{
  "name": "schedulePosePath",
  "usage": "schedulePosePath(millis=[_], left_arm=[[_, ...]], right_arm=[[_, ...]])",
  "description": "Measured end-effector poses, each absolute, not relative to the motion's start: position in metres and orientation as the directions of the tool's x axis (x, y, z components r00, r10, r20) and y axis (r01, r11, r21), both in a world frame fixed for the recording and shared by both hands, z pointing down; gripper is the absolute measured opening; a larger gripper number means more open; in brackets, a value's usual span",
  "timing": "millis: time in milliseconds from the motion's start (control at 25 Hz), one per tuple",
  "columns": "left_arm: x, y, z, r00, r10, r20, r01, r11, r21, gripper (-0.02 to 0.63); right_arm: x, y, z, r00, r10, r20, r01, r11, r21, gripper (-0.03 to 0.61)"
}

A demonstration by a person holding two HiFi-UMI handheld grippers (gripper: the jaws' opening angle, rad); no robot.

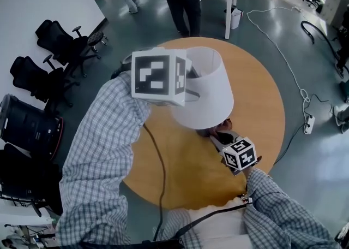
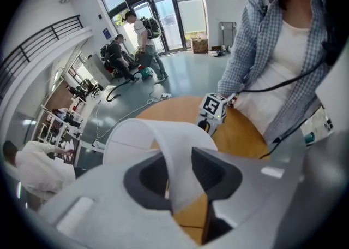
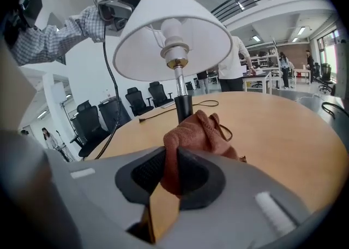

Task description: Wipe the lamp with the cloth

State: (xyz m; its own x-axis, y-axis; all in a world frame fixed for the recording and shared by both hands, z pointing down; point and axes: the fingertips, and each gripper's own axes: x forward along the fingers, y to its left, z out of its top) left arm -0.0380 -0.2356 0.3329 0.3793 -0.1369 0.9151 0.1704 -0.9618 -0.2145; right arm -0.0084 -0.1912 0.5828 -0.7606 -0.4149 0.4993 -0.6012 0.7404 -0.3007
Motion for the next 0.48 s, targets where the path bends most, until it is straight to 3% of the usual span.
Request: schedulePosePath(millis=[480], left_arm=[[-0.026,-0.2,0.342,0.346,-0.201,0.916,0.201,-0.938,-0.282,0.123]], right_arm=[[0.031,-0.153,0.562,-0.76,-0.447,0.472,-0.621,0.713,-0.324,0.064]])
